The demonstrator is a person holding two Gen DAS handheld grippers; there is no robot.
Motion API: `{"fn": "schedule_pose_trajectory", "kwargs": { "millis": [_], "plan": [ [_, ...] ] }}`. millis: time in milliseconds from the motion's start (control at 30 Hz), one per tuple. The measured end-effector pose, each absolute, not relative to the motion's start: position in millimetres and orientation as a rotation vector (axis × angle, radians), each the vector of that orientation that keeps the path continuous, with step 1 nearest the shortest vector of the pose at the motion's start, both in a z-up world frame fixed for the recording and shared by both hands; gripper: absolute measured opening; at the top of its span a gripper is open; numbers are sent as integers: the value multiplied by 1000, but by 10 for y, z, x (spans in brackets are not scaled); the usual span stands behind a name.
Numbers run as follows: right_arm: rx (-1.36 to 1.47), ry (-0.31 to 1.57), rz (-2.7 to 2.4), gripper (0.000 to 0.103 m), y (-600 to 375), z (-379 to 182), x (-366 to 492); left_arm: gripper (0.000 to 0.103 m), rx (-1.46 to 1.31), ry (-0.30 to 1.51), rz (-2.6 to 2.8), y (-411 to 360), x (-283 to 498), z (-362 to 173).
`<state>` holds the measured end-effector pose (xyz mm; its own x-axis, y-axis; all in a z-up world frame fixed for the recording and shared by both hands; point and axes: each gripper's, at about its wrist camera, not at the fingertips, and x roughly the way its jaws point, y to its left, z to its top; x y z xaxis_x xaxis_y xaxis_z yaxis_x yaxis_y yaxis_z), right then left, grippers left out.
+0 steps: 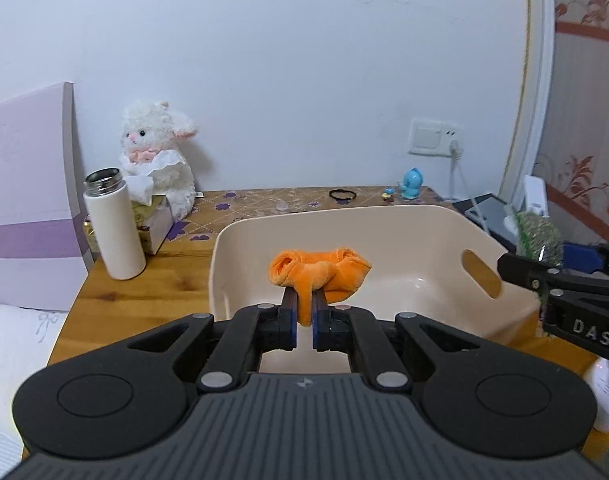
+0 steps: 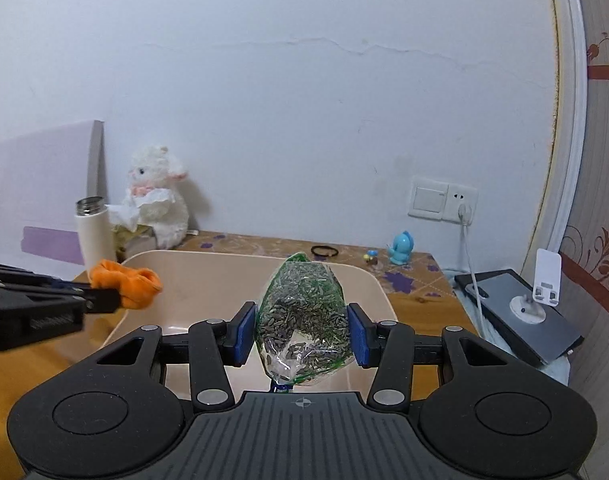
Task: Organize objects
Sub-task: 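Drop the orange plush and herb bag into the basket, opening both tools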
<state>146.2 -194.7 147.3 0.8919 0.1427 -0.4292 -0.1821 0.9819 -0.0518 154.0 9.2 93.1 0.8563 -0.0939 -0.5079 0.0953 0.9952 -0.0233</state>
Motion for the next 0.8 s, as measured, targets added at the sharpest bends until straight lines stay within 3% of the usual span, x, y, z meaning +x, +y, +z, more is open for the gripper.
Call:
{"fn": "schedule_pose_trajectory", "kwargs": {
  "millis": [400, 533, 600, 633, 667, 800],
  "plan": [
    [-128, 614, 154, 45, -1833, 990, 2007, 8, 105, 730, -48, -258, 2262, 332],
    [-138, 601, 144, 57, -1854, 999, 1956, 13, 110, 748, -62, -262, 2273, 304],
    [-128, 573, 154, 64, -1888, 1075, 1874, 30, 108, 739, -68, -254, 2227, 347],
    [-129, 557, 150, 68, -1904, 1115, 1826, 55, 107, 732, -68, -250, 2191, 381],
    [-134, 545, 144, 70, -1916, 1155, 1775, 73, 103, 721, -68, -251, 2157, 421],
    [-129, 527, 145, 78, -1995, 1263, 1575, 77, 104, 672, -54, -225, 1958, 593]
  ]
}}
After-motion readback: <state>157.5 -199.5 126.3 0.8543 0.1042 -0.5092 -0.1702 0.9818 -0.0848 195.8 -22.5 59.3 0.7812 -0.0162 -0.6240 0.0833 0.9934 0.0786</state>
